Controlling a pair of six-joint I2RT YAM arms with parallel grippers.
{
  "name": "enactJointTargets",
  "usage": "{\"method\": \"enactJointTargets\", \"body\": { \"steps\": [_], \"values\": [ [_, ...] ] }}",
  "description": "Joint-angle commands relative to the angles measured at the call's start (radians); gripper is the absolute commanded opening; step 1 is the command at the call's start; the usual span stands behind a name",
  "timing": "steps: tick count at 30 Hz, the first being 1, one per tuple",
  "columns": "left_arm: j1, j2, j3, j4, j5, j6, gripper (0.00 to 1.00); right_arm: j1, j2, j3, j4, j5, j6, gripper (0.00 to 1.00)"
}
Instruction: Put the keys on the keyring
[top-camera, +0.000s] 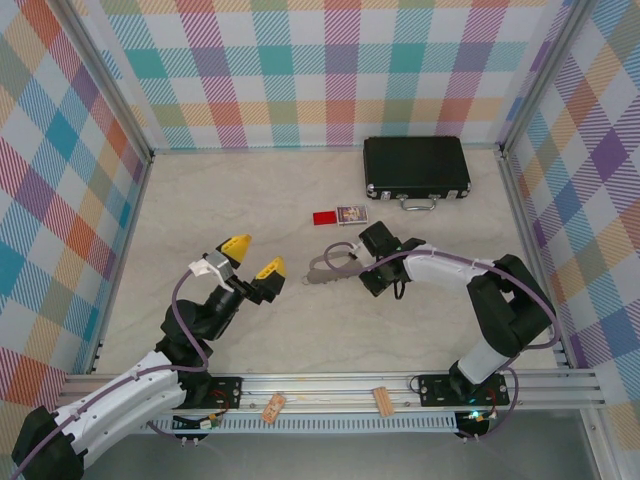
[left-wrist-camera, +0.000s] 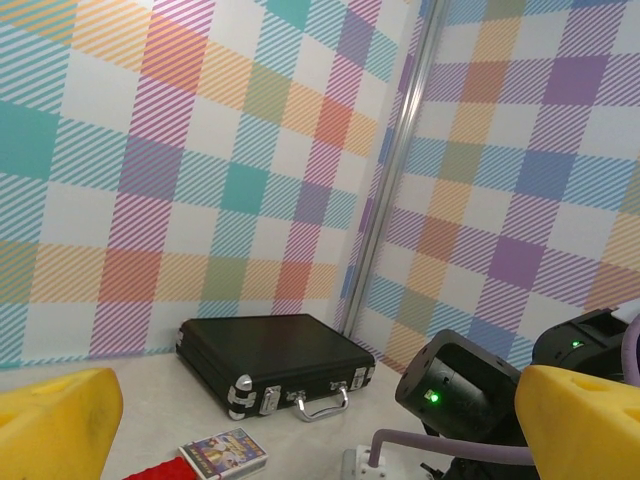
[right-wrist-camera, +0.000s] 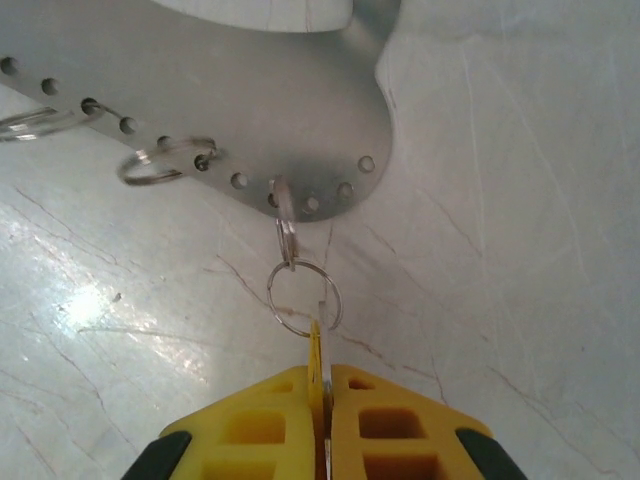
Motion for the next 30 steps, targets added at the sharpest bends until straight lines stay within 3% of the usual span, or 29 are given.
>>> {"method": "enactJointTargets", "body": {
  "steps": [1,10,27,30],
  "values": [
    [0.009,-0.013,-0.011,0.036,-0.008,0.007,1.00,-0.007,0.004,0.031,-0.055,-0.006,0.036,0.06],
    [0.008,-0.011,-0.011,0.038,-0.009,0.006,1.00,-0.020,-0.001,0.023,-0.105,-0.014,0.081,0.14],
    [0.009,-0.014,-0.014,0.037,-0.009,0.006,1.00,-0.035,-0.026,0.029,-0.191,0.065,0.118,0.16],
    [0.008,-0.016,-0.015,0.035,-0.013,0.007,1.00,-0.040,-0.061,0.014,-0.199,0.093,0.135,0.28]
  ]
}}
